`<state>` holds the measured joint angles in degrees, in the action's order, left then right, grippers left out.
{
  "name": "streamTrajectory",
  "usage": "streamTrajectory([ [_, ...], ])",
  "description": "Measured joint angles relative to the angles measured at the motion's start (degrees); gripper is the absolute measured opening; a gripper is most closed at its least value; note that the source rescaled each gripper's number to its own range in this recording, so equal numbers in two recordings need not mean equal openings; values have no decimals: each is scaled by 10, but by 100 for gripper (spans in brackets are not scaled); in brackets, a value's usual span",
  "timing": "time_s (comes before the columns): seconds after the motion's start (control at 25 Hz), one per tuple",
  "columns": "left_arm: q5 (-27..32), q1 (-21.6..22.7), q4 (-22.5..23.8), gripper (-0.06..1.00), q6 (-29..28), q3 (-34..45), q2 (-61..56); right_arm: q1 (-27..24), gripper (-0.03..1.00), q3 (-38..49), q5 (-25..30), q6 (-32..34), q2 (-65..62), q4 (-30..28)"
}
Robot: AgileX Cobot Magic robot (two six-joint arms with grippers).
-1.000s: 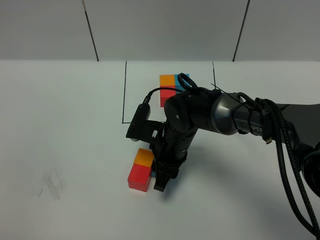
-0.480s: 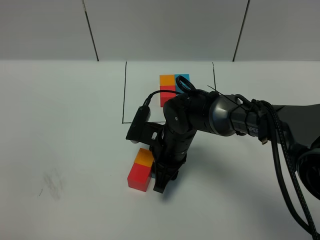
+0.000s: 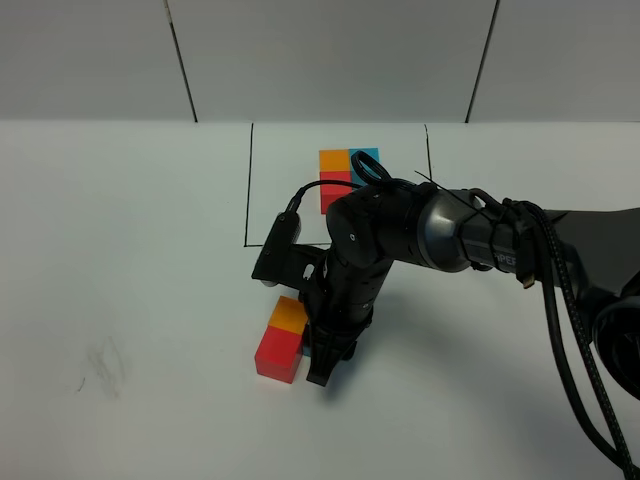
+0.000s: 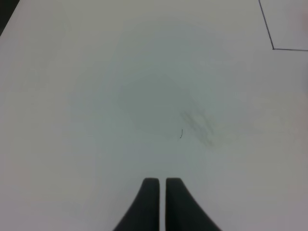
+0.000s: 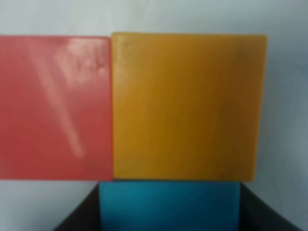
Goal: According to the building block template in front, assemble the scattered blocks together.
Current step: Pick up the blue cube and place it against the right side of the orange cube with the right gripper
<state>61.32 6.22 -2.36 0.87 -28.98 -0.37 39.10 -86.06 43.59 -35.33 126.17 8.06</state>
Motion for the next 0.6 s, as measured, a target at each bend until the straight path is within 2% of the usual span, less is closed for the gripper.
streamTrajectory([
  [0.12, 0, 0, 0, 0, 0, 0, 0, 0, 61, 0, 0, 0, 1, -1],
  [0.36, 0, 0, 0, 0, 0, 0, 0, 0, 89, 0, -2, 7, 2, -6],
  [0.48, 0, 0, 0, 0, 0, 0, 0, 0, 95, 0, -2, 14, 2, -12],
  [0.6, 0, 0, 0, 0, 0, 0, 0, 0, 96, 0, 2, 22, 2, -17],
])
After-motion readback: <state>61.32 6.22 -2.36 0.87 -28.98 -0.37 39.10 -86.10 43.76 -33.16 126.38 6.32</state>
